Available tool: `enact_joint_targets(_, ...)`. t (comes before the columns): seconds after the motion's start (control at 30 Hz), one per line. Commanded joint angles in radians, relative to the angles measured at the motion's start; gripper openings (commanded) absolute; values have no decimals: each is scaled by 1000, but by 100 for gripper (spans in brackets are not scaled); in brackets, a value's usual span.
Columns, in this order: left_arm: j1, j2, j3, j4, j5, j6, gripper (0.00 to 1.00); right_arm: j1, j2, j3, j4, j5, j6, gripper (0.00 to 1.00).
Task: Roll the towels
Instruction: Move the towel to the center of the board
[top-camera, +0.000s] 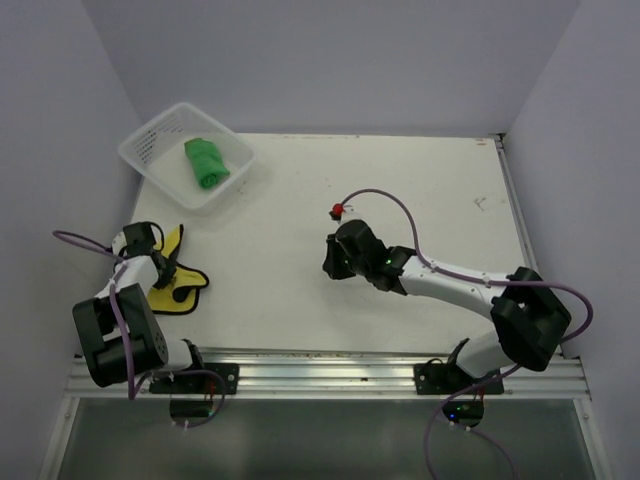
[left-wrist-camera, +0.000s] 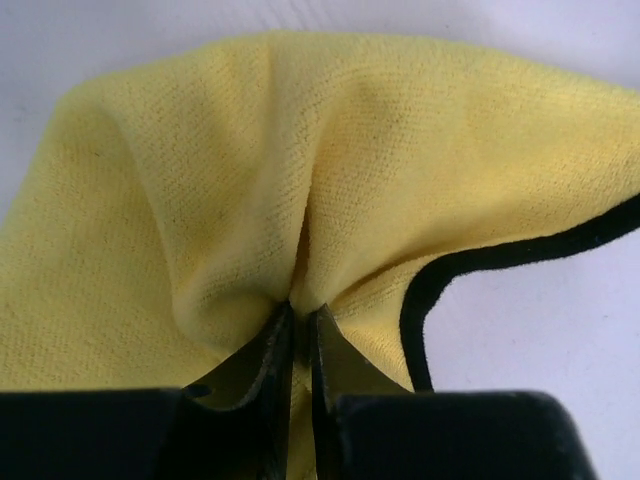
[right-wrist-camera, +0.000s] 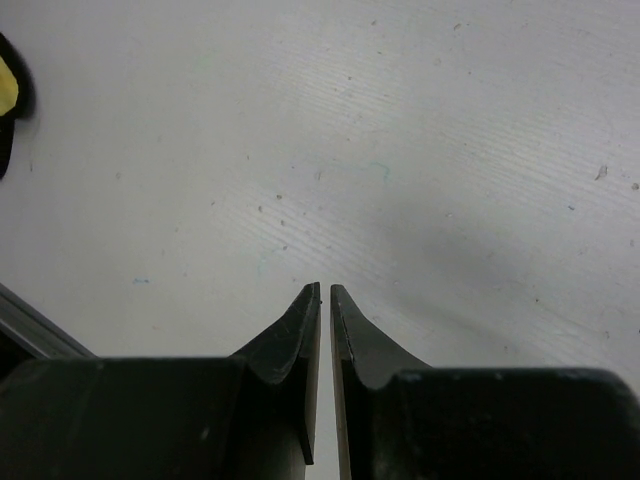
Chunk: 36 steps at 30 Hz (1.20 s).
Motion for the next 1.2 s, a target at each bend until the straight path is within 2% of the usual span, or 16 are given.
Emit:
enact_joint_targets(0.0,2,4,-45,37,135,-24,11,-7,-51,-8,13,6,9,12)
enact_joint_targets(0.07,-5,-22,-61,47,183,-29,1,-7,-61,-4,3,13,6,13)
enact_joint_targets(0.17,-102,-80,-79,41,201,-67,0,-10,-77,7,-12,29,-4,13)
enact_joint_targets(0.33,-372,-171,-107,46,201,-204,0,-19,-106,24,-55,31,-10,14)
enact_joint_targets(0.37,-466,-178,-110,50,201,-227,0,-24,-123,24,-59,30,-10,15)
enact_joint_targets(0.43,-554,-178,-127,78,200,-299,0,-25,-141,24,-73,34,-8,16)
enact_joint_targets(0.53,-749,-134,-121,165,172,-376,0,-36,-175,24,-107,57,4,20)
enact_joint_targets(0.57,-845,-81,-105,208,133,-376,0,-44,-184,18,-115,60,9,21)
enact_joint_targets(0.63,-929,1,-6,215,96,-351,0,-52,-218,7,-144,89,24,23)
enact_joint_targets(0.67,-997,97,40,209,82,-328,0,-55,-233,-5,-154,100,26,24)
enact_joint_targets(0.8,-1119,358,368,121,10,-169,0,-91,-314,-39,-210,154,16,29)
enact_joint_targets(0.9,-1150,521,513,58,32,-113,0,-125,-376,-53,-257,175,3,30)
enact_joint_targets(0.97,-1153,547,521,110,77,-93,8,-142,-411,-57,-286,192,-8,31)
enact_joint_targets(1.0,-1151,543,506,135,101,-78,23,-148,-419,-57,-294,195,-16,32)
enact_joint_targets(1.13,-1159,517,528,123,76,-50,47,-165,-440,-53,-323,212,-27,34)
enact_joint_targets(1.17,-1161,508,536,97,51,-41,59,-168,-445,-54,-325,215,-27,35)
